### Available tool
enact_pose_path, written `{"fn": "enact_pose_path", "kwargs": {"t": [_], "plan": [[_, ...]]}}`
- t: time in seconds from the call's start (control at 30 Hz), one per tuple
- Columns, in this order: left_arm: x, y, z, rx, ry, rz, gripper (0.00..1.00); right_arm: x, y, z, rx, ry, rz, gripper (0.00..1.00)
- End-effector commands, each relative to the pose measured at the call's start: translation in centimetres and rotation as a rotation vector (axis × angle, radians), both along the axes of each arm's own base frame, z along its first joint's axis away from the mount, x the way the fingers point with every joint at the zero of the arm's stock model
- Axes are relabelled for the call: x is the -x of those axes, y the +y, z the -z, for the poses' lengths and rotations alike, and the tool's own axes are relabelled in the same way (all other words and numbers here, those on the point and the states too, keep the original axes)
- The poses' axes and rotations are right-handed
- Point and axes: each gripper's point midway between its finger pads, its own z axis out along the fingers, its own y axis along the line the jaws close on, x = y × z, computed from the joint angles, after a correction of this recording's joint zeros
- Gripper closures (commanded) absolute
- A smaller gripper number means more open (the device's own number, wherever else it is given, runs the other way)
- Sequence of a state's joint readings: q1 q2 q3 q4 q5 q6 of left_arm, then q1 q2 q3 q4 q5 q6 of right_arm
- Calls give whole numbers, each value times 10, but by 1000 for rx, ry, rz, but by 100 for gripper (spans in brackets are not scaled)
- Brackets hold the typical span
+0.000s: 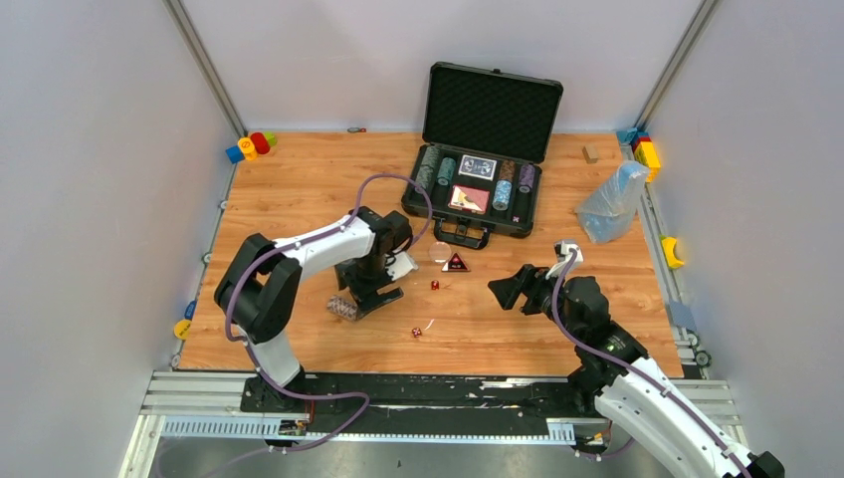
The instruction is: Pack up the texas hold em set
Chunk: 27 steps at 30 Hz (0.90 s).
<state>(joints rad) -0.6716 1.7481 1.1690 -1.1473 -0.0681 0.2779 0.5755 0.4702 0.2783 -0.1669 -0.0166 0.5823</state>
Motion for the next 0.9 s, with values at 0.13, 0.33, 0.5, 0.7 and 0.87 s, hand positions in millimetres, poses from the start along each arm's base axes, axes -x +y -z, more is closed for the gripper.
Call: {"fn": "enact_pose_path", "kwargs": {"t": [0.13,0.33,0.5,0.7,0.87], "plan": [[-15,1,-28,27,-150,-20,7,-2,2,-6,-32,-17,7,21],[-36,-10,-55,145,-339,-52,1,-1,3,-5,-33,-12,3,21],[-73,0,-97,213,-620,-381,0,-2,3,-4,-35,-14,5,21],[-88,35,-121,147,-907,-1023,0,-1,4,-5,-41,-16,-1,22],[-61,32,-101,432,-916,-1421,0,0,3,-4,-43,-20,1,21]]}}
